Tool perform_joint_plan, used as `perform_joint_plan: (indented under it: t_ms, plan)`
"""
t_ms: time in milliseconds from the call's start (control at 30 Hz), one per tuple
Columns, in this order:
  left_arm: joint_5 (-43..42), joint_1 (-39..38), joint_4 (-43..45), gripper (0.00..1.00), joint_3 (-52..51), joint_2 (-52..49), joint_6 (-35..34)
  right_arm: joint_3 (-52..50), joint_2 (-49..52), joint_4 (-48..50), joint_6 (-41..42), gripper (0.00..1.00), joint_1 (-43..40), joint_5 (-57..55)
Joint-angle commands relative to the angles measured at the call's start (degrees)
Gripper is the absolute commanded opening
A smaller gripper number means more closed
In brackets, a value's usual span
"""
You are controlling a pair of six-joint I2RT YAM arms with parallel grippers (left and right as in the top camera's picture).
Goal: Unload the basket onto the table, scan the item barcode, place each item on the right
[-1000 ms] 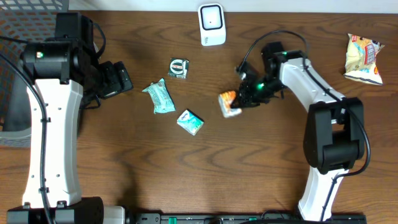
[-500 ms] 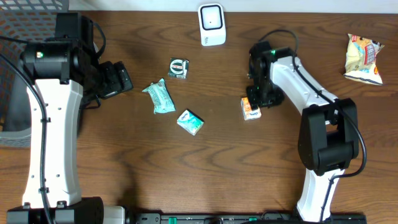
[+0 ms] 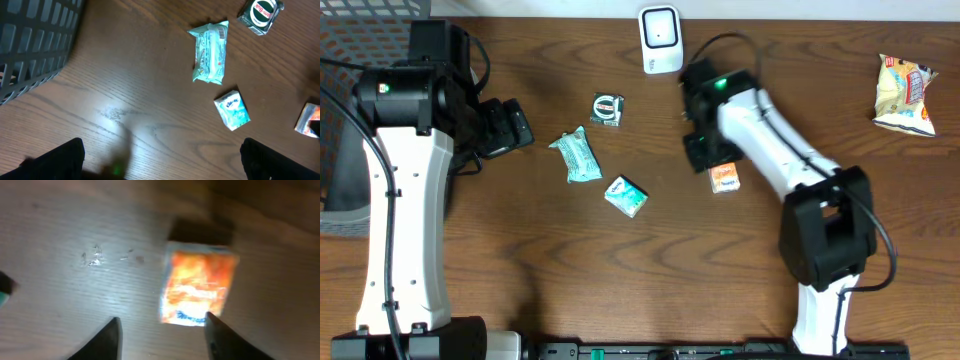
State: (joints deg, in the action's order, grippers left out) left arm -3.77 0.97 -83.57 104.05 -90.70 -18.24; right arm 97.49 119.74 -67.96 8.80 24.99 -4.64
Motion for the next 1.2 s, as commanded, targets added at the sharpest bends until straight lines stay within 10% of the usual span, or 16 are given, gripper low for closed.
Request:
perform_joint_plan:
  t_ms: [0, 467, 667, 1167]
  plan:
    - [0.1, 0.1, -0.2, 0.98, -0.3, -0.1, -0.7, -4.7, -0.6, 3.7, 5.7, 0.60, 3.3, -10.6]
    - [0.1, 0.1, -0.2, 0.98, -0.3, -0.1, -0.7, -15.9, -0.6, 14.7, 7.0, 0.49, 3.1, -13.4]
    - [0.1, 0.1, -0.2, 0.98, -0.3, -0.1, -0.7, -15.8, -0.6, 15.0, 7.0, 0.08, 3.0, -8.9]
    - [0.1, 0.1, -0.2, 0.98, -0.3, -0.1, -0.7, 2.0, -0.7, 5.8, -8.9, 0.01, -4.7, 45.5]
